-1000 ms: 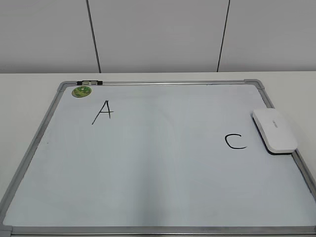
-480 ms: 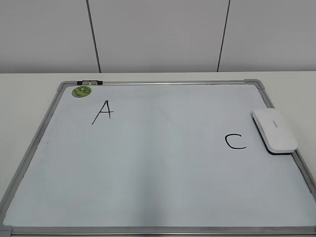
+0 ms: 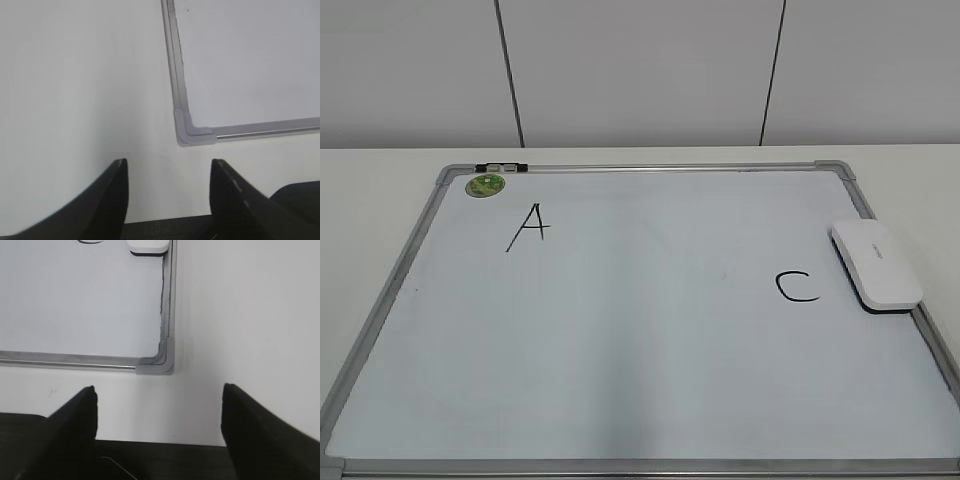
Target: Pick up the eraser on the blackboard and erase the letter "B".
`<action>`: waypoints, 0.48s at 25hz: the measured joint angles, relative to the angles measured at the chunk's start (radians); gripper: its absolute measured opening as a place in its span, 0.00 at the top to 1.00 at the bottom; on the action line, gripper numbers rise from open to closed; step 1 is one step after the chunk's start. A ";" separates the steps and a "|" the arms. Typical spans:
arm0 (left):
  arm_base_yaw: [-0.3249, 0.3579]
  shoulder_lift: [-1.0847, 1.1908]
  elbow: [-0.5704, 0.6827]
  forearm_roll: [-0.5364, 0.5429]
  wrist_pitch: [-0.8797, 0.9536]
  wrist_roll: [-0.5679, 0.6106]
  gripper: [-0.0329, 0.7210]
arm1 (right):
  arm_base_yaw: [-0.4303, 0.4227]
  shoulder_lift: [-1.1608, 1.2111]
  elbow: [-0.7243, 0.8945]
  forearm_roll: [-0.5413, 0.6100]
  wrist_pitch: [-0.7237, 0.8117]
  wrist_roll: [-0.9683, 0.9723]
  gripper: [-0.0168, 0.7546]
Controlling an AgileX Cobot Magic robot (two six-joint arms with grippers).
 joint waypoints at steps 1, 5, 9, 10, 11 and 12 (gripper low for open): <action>0.000 -0.012 0.000 0.000 -0.002 0.000 0.46 | 0.000 -0.006 0.000 0.000 0.000 0.000 0.21; 0.000 -0.085 0.000 0.000 -0.002 0.000 0.46 | 0.000 -0.089 0.000 0.000 0.000 0.000 0.21; 0.000 -0.195 0.000 0.000 0.000 -0.002 0.46 | 0.000 -0.211 0.000 0.000 0.000 0.000 0.21; 0.000 -0.218 0.000 0.000 0.000 -0.002 0.46 | 0.000 -0.242 0.000 0.000 0.000 0.000 0.21; 0.000 -0.246 0.000 0.000 0.000 -0.002 0.46 | 0.000 -0.273 0.000 0.000 0.000 0.000 0.21; 0.000 -0.272 0.000 0.000 0.000 -0.002 0.46 | 0.000 -0.296 0.000 0.000 0.000 0.000 0.21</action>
